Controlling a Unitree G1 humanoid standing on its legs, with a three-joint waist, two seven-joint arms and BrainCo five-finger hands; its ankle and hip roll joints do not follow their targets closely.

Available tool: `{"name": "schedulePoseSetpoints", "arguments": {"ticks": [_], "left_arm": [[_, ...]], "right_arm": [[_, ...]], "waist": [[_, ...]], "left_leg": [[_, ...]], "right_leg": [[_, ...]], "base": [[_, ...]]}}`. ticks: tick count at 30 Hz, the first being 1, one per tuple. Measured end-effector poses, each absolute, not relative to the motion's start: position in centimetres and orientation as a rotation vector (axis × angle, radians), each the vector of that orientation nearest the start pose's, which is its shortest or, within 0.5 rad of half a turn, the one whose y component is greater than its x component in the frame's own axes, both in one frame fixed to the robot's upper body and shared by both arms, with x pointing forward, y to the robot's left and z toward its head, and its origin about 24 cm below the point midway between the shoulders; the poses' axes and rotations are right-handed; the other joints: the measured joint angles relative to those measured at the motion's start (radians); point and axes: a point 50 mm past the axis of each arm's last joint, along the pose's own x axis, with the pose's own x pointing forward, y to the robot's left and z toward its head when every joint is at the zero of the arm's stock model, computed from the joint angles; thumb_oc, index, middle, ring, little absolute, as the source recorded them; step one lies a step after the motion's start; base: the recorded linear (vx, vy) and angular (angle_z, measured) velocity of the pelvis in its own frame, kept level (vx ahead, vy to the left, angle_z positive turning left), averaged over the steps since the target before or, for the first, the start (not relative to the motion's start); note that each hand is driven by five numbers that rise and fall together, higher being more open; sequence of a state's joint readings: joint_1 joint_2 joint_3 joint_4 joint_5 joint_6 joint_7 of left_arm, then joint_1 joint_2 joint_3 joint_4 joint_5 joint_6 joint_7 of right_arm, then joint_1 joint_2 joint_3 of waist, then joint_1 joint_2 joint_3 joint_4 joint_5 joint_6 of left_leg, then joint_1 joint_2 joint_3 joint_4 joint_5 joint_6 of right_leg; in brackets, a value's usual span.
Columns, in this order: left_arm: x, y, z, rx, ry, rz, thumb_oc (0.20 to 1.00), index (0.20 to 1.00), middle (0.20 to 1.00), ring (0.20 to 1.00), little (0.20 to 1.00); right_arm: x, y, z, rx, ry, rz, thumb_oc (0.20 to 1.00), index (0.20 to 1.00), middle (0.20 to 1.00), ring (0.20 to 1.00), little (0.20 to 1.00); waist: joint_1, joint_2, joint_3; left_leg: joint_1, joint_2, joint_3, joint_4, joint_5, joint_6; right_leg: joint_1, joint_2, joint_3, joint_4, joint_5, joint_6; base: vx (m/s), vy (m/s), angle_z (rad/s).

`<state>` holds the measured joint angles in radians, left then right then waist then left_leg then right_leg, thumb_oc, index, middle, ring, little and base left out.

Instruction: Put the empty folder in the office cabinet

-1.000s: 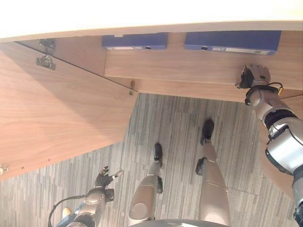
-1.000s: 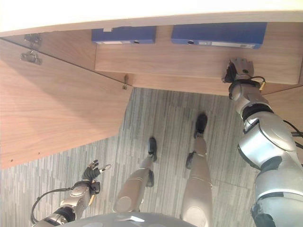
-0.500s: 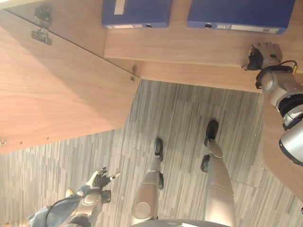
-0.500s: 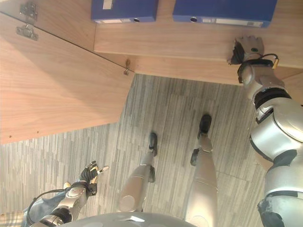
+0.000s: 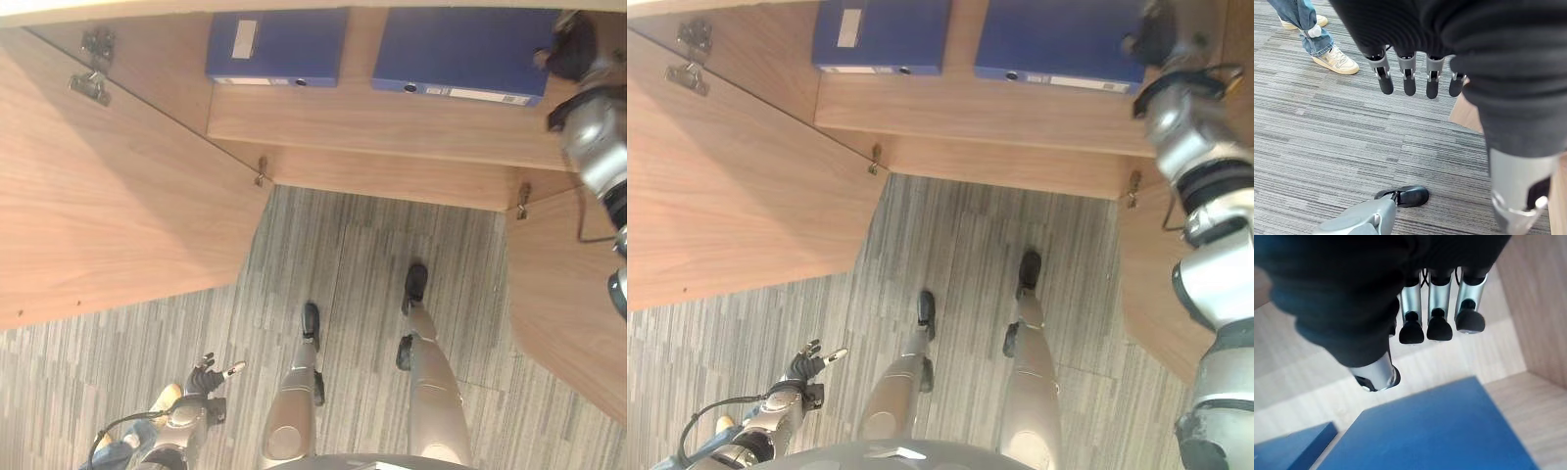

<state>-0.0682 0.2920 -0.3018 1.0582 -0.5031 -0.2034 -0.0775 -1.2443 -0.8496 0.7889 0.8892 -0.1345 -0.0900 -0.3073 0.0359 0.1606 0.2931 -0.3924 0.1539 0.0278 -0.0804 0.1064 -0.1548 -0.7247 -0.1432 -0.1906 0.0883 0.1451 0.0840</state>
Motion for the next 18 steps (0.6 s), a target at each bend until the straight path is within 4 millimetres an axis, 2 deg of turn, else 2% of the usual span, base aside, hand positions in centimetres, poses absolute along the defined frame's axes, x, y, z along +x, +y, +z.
{"name": "schedulePoseSetpoints", "arguments": {"ticks": [2,5,8,12,14,18], "left_arm": [[16.9,22.6,-12.6,-0.052,0.783,0.094,1.0,1.0,1.0,1.0,1.0],[17.1,22.6,-12.5,-0.053,0.776,0.1,1.0,1.0,1.0,1.0,1.0],[17.2,22.6,-12.4,-0.051,0.763,0.104,1.0,1.0,1.0,1.0,1.0],[17.2,22.6,-12.3,-0.05,0.758,0.104,1.0,1.0,1.0,1.0,1.0],[17.3,22.6,-12.3,-0.05,0.756,0.105,1.0,1.0,1.0,1.0,1.0],[17.2,22.7,-12.4,-0.047,0.761,0.107,1.0,1.0,1.0,1.0,1.0]], "right_arm": [[39.6,-24.7,25.4,-1.298,-0.354,-0.255,0.2,0.2,0.2,0.2,0.2],[40.1,-24.8,23.2,-1.286,-0.275,-0.249,0.2,0.2,0.2,0.2,0.2],[40.1,-26.3,22.7,-1.296,-0.207,-0.293,0.2,0.2,0.2,0.2,0.2],[40.1,-27.5,21.9,-1.297,-0.138,-0.331,0.2,0.2,0.2,0.2,0.2],[40.1,-27.6,21.4,-1.293,-0.115,-0.333,0.2,0.2,0.2,0.2,0.2],[40.4,-27.3,21.7,-1.285,-0.114,-0.341,0.2,0.2,0.2,0.2,0.2]], "waist": [[-0.003,-0.005,0.003],[0.004,-0.008,0.006],[0.005,-0.015,0.02],[0.016,-0.023,0.045],[0.029,-0.023,0.053],[0.04,-0.021,0.08]], "left_leg": [[0.006,-0.006,0.0,0.002,-0.006,-0.003],[0.016,-0.006,0.02,0.003,-0.022,0.002],[0.027,-0.014,0.025,0.003,-0.027,0.004],[0.049,-0.023,0.023,0.003,-0.032,0.008],[0.049,-0.025,0.022,0.003,-0.034,0.011],[0.047,-0.024,0.018,0.002,-0.03,0.006]], "right_leg": [[0.004,-0.003,0.015,-0.002,0.053,-0.006],[0.004,0.004,0.016,-0.009,0.087,-0.05],[0.016,-0.002,0.019,-0.019,0.097,-0.065],[0.041,-0.01,0.018,-0.025,0.097,-0.065],[0.043,-0.012,0.019,-0.029,0.098,-0.063],[0.044,-0.011,0.019,-0.039,0.096,-0.056]], "base": [[-0.01,0.002,0.03],[-0.01,0.008,-0.15],[0.0,0.005,-0.05],[0.0,0.004,0.03],[0.0,0.0,0.0],[0.0,0.0,0.0]]}}
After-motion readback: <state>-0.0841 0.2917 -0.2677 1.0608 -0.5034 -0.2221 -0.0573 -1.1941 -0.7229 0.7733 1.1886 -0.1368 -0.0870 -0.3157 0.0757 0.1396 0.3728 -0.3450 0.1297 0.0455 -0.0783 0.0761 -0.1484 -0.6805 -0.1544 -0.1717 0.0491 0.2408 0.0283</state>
